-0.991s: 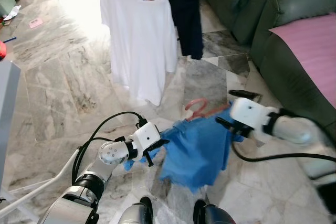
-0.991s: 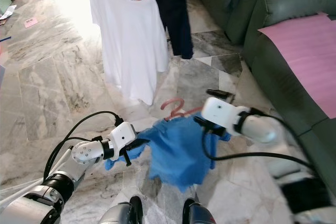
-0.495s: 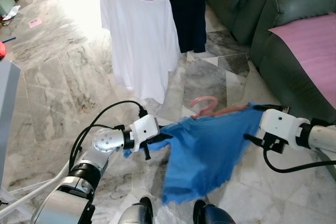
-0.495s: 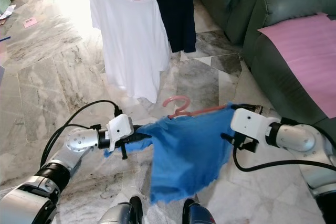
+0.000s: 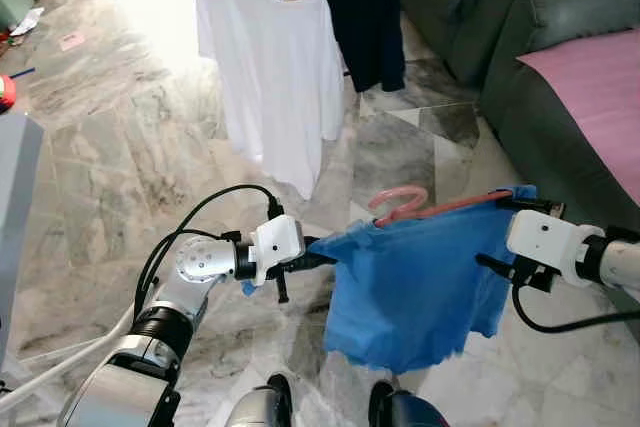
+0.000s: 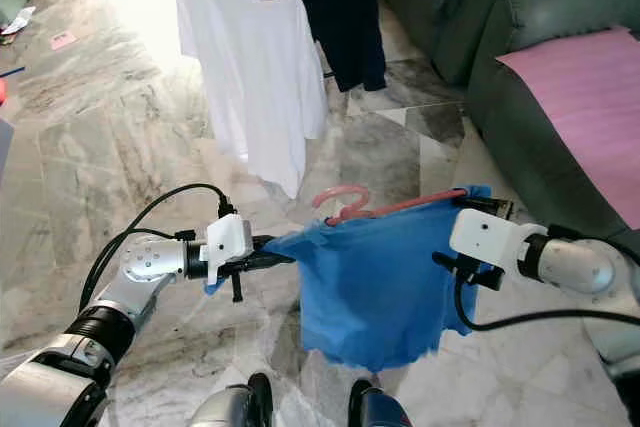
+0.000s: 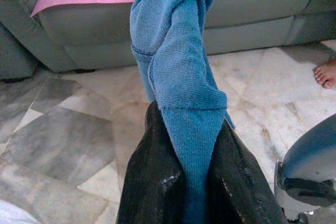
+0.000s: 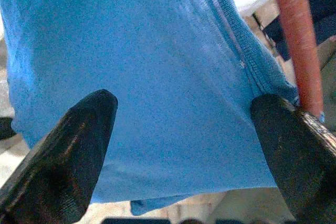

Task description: Hang hanger

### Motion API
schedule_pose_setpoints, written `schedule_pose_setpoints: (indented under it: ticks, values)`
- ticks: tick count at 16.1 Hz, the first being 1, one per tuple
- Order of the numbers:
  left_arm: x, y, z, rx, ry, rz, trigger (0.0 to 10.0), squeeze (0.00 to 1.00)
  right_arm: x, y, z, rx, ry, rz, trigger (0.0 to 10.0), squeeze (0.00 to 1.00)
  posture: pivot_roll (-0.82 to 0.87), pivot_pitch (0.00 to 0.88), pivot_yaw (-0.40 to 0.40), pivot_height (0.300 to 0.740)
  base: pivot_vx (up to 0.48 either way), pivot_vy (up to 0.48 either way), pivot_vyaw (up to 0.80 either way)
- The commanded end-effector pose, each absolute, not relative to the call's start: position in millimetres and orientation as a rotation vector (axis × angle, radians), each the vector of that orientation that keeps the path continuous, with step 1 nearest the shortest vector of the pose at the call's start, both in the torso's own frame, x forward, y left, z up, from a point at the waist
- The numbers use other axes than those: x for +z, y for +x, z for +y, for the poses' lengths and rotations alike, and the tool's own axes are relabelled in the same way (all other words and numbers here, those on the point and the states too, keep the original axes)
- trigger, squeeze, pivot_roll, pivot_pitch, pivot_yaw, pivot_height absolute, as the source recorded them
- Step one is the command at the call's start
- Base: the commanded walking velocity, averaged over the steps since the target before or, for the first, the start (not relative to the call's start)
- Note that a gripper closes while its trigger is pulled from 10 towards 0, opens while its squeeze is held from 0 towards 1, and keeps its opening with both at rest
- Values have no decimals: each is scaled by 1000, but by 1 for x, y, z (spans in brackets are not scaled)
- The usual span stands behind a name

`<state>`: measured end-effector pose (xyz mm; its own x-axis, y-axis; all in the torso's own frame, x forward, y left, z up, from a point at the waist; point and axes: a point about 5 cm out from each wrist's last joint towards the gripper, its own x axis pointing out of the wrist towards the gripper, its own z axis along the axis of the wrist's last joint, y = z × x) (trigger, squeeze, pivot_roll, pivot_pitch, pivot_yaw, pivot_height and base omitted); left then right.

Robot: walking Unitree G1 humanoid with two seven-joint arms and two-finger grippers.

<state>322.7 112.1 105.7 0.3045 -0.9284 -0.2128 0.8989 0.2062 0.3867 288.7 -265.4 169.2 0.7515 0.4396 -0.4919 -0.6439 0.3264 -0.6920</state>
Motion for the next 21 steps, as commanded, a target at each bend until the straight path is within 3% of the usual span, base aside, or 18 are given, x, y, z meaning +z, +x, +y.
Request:
schedule_pose_setpoints:
  ticks: [1,5,9,13,17,21]
  values:
    - [102,320,119,-1279,497,-58,0,0,180,288,-267,700,-1033,198,10000,0,-24,243,72,740,0,0,0]
    - [99,324,120,-1206,431,-22,0,0,180,286,-253,747,-983,168,10000,0,-21,238,70,740,0,0,0]
    - [98,333,132,-1062,355,22,0,0,202,283,-239,748,-740,32,10000,0,-22,240,68,740,0,0,0]
    - [99,336,137,-1026,338,33,0,0,192,288,-263,521,-801,48,10000,0,-28,242,66,740,0,0,0]
    - [108,335,134,-1120,365,-9,0,0,169,288,-285,394,-862,114,10000,0,-29,245,65,740,0,0,0]
    - [108,329,131,-1212,394,-10,0,0,172,296,-277,385,-901,54,10000,0,-19,251,67,740,0,0,0]
